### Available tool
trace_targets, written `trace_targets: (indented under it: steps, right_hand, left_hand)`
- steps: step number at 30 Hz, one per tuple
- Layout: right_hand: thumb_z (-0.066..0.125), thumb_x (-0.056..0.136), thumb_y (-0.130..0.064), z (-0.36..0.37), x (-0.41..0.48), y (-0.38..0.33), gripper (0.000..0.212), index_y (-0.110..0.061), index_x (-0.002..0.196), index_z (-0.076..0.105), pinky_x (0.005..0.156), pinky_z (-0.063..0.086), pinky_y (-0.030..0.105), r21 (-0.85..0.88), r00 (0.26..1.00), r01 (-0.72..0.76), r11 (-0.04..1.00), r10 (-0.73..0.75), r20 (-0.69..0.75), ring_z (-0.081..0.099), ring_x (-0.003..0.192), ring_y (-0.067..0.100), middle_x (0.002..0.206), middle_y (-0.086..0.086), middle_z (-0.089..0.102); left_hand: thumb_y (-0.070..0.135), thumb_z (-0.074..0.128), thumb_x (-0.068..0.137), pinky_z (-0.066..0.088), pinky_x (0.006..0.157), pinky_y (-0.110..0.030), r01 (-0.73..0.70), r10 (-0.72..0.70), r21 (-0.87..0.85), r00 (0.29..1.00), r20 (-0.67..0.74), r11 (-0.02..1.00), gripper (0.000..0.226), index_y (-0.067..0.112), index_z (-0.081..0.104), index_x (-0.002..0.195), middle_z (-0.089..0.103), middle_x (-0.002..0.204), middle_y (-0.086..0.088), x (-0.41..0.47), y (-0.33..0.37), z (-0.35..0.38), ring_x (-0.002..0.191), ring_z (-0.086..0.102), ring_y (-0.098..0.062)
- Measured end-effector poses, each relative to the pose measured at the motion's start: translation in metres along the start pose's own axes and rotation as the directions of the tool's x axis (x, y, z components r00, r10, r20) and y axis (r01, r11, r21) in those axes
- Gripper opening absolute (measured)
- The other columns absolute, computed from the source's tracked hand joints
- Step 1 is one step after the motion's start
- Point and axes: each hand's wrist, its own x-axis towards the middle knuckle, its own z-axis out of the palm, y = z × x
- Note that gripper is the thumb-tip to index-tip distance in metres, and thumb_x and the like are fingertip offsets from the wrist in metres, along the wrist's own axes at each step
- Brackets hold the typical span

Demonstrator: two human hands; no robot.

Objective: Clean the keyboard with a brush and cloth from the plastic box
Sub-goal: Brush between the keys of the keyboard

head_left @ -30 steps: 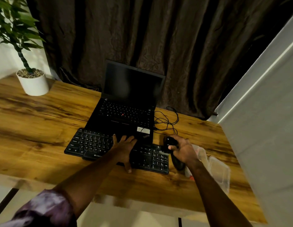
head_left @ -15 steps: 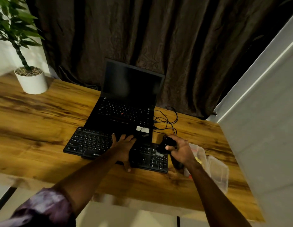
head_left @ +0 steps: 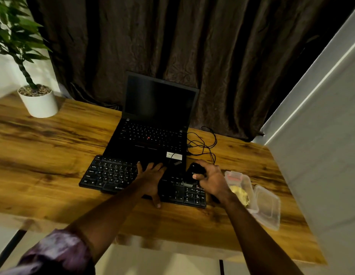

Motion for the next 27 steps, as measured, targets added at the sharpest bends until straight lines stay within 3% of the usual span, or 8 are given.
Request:
trace_targets:
  steps: [2, 6, 11, 16, 19, 22, 23, 27]
  right_hand:
    - [0.070, 0.083, -0.022, -0.013, -0.007, 0.006, 0.050, -0.046, 0.125, 0.058, 0.091, 0.059, 0.043, -0.008, 0.999, -0.022, 1.000, 0.022, -0.026, 0.064, 0.108, 0.018, 0.117, -0.001, 0.068]
    - [0.071, 0.083, -0.006, -0.029, -0.017, 0.019, 0.052, -0.025, 0.130, 0.062, 0.094, 0.057, 0.042, -0.043, 0.998, -0.021, 0.999, 0.018, -0.066, 0.066, 0.107, 0.019, 0.115, 0.004, 0.072]
    - [0.065, 0.084, -0.024, -0.015, -0.012, 0.001, 0.049, -0.046, 0.126, 0.055, 0.089, 0.058, 0.043, -0.073, 1.000, 0.010, 0.997, -0.012, -0.025, 0.061, 0.107, 0.023, 0.113, -0.002, 0.069]
    - [0.069, 0.085, -0.018, -0.005, -0.009, -0.013, 0.045, -0.040, 0.124, 0.060, 0.084, 0.060, 0.035, 0.005, 0.999, 0.035, 0.999, -0.035, -0.035, 0.066, 0.100, 0.017, 0.109, -0.001, 0.069]
    - [0.073, 0.085, -0.010, -0.014, -0.013, 0.002, 0.047, -0.031, 0.126, 0.063, 0.085, 0.058, 0.027, 0.006, 0.998, 0.003, 1.000, -0.003, -0.062, 0.066, 0.101, 0.016, 0.111, 0.000, 0.070]
    - [0.072, 0.084, -0.004, -0.028, -0.019, 0.024, 0.050, -0.021, 0.130, 0.062, 0.081, 0.047, 0.005, -0.055, 0.997, -0.040, 0.998, 0.036, -0.067, 0.063, 0.103, 0.015, 0.111, 0.001, 0.069]
    - [0.071, 0.084, -0.004, -0.031, -0.019, 0.029, 0.051, -0.022, 0.131, 0.062, 0.081, 0.046, 0.003, -0.055, 0.996, -0.040, 0.998, 0.035, -0.079, 0.063, 0.104, 0.016, 0.111, 0.002, 0.068]
    - [0.070, 0.085, -0.008, -0.032, -0.019, 0.027, 0.052, -0.028, 0.132, 0.061, 0.094, 0.052, 0.027, -0.049, 0.997, -0.051, 0.998, 0.048, -0.062, 0.063, 0.108, 0.018, 0.115, 0.002, 0.068]
  left_hand:
    - [0.058, 0.091, 0.044, -0.006, 0.109, -0.074, 0.000, 0.000, 0.010, 1.000, 0.012, 1.000, 0.151, 0.021, 0.001, 0.158, -0.001, 0.165, 0.000, 0.001, 0.001, -0.001, 0.151, -0.003, -0.030]
    - [0.058, 0.091, 0.045, -0.008, 0.109, -0.074, 0.010, -0.010, 0.008, 0.999, 0.031, 1.000, 0.152, 0.021, -0.003, 0.158, -0.006, 0.166, 0.000, 0.001, -0.001, -0.001, 0.151, -0.006, -0.031]
    - [0.057, 0.092, 0.042, -0.007, 0.109, -0.074, -0.004, 0.004, 0.007, 1.000, 0.009, 1.000, 0.152, 0.020, 0.001, 0.158, -0.001, 0.165, 0.000, 0.000, -0.001, 0.000, 0.150, -0.003, -0.030]
    - [0.055, 0.092, 0.044, -0.007, 0.110, -0.074, 0.000, 0.000, -0.002, 1.000, 0.012, 1.000, 0.151, 0.022, 0.001, 0.158, 0.000, 0.165, -0.001, -0.001, 0.001, -0.002, 0.151, -0.004, -0.030]
    - [0.056, 0.092, 0.044, -0.007, 0.110, -0.074, 0.005, -0.005, 0.008, 1.000, 0.017, 1.000, 0.151, 0.022, 0.000, 0.158, -0.002, 0.165, 0.000, -0.001, 0.001, -0.002, 0.151, -0.004, -0.030]
    - [0.057, 0.091, 0.046, -0.007, 0.110, -0.073, 0.002, -0.003, 0.022, 1.000, 0.023, 1.000, 0.150, 0.020, -0.002, 0.158, -0.004, 0.166, -0.001, -0.002, 0.002, -0.003, 0.151, -0.005, -0.031]
    - [0.057, 0.091, 0.047, -0.006, 0.110, -0.073, 0.003, -0.003, 0.022, 1.000, 0.021, 1.000, 0.150, 0.020, -0.002, 0.158, -0.005, 0.166, -0.001, -0.002, 0.002, -0.003, 0.151, -0.005, -0.031]
    - [0.058, 0.091, 0.046, -0.006, 0.110, -0.074, 0.005, -0.006, 0.029, 1.000, 0.022, 1.000, 0.150, 0.020, -0.001, 0.158, -0.004, 0.166, -0.001, -0.003, 0.003, -0.003, 0.151, -0.004, -0.030]
